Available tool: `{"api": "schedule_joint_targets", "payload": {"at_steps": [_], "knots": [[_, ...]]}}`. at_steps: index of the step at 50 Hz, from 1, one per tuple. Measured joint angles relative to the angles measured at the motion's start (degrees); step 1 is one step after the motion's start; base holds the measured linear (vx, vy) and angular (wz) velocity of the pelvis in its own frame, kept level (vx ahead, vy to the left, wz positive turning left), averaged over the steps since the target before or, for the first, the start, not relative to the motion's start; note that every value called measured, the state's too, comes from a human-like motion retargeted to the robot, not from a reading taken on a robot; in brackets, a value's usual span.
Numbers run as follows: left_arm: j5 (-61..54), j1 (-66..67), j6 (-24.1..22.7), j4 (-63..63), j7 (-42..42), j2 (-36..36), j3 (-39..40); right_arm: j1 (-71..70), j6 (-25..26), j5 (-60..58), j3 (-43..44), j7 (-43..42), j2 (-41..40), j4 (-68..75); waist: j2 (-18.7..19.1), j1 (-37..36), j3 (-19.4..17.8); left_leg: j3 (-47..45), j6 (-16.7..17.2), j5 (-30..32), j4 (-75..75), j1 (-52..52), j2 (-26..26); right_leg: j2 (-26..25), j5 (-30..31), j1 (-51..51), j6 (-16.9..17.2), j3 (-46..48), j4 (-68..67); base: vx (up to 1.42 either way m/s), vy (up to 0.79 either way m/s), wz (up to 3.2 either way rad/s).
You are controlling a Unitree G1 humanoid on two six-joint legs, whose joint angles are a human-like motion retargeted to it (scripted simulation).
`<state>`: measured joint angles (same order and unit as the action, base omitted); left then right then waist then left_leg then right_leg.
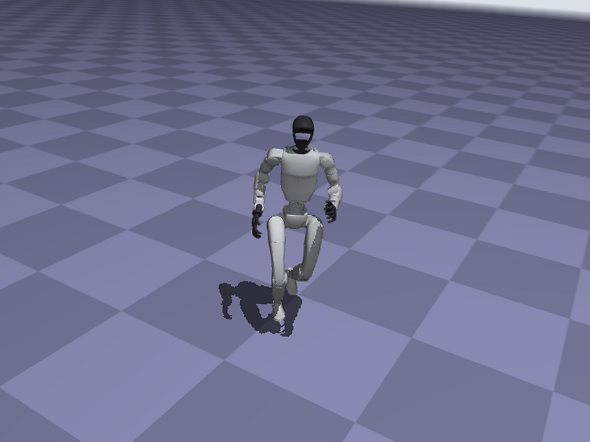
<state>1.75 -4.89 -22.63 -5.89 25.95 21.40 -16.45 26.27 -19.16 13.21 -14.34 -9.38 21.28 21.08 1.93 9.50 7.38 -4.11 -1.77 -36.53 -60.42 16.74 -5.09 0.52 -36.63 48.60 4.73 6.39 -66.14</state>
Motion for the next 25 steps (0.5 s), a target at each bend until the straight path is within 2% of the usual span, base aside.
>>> {"api": "schedule_joint_targets", "payload": {"at_steps": [3, 6, 8, 10, 13, 15, 17, 22, 25], "knots": [[1.16, 0.04, -1.75, 1.95, -1.2, 0.91, -1.92, 3.47, 0.26, 1.02, 1.62, -0.46, -0.18, -1.28, 3.91, -1.29, 0.63, 0.99, 3.99, 8.48, -8.14, -1.0, 6.49, -7.68, 1.78, -0.07, -0.4, 0.69, 10.29, -0.03, -0.08, -0.45], [2.24, 2.97, -1.4, 2.39, -2.41, 0.57, -3.47, 4.22, 0.0, 1.21, 1.69, -1.31, -0.41, -2.47, 4.71, -2.93, 0.11, 0.77, 3.86, 12.14, -21.35, -0.29, 10.2, -10.53, -0.18, 0.5, -3.91, 1.15, 2.36, -0.07, -0.05, -0.26], [2.64, 5.47, 0.17, 1.6, -3.44, 0.24, -4.01, 2.17, 0.2, 0.97, 1.56, -2.25, -0.06, -3.4, 4.4, -4.42, -0.95, 0.54, 1.78, 11.11, -31.1, 2.11, 12.72, -11.29, -3.94, -0.26, -7.28, 1.29, -4.56, -0.05, -0.07, 0.03], [2.94, 8.21, 2.45, -0.32, -4.17, -0.15, -4.07, -2.05, 0.68, 0.05, 1.16, -3.56, 0.53, -3.85, 3.53, -6.41, -2.2, 0.32, -2.2, 7.29, -40.24, 6.7, 15.16, -11.36, -8.59, -2.0, -10.07, 1.02, -9.58, -0.05, -0.07, 0.24], [2.55, 12.8, 5.0, -3.53, -4.77, -0.48, -3.24, -12.05, 1.24, -1.92, 0.57, -6.06, 1.5, -4.05, 1.39, -9.83, -2.58, 0.13, -8.24, 0.9, -46.59, 19.08, 15.69, -10.11, -12.81, -6.29, -10.94, -0.16, -9.56, -0.04, -0.04, 0.33], [1.64, 17.77, 5.04, -3.64, -5.8, -0.02, -2.08, -17.16, 0.88, -2.53, 0.7, -7.43, 2.07, -5.96, -0.35, -12.1, -2.01, -0.95, -10.0, -1.44, -43.92, 26.54, 13.64, -8.96, -12.35, -10.93, -9.29, -1.46, -6.42, 0.0, 0.01, 0.27], [0.27, 23.15, 4.24, -2.7, -7.27, 1.29, -0.66, -20.22, 0.32, -2.29, 1.31, -8.34, 2.63, -8.97, -2.93, -13.82, -1.74, -3.34, -9.81, -1.96, -34.6, 30.1, 9.82, -6.61, -9.17, -17.33, -5.98, -3.11, -2.45, 0.06, 0.05, 0.27], [-2.9, 34.02, 2.26, -1.32, -9.7, 3.89, 3.62, -22.57, -1.41, -2.76, 2.14, -7.67, 3.53, -16.13, -9.18, -15.18, 0.93, -8.35, -4.54, 2.06, 0.43, 31.48, -2.11, 1.82, 6.59, -27.71, 4.02, -4.47, 1.64, 0.06, 0.07, 0.27], [-3.93, 38.02, 2.39, -0.43, -8.91, 3.45, 5.81, -22.17, -1.72, -3.47, 2.61, -6.57, 3.79, -18.57, -12.15, -13.49, 2.51, -9.29, -4.23, 3.71, 13.98, 29.43, -9.07, 7.25, 12.59, -29.14, 7.06, -4.6, -4.18, -0.01, 0.06, 0.43]]}}
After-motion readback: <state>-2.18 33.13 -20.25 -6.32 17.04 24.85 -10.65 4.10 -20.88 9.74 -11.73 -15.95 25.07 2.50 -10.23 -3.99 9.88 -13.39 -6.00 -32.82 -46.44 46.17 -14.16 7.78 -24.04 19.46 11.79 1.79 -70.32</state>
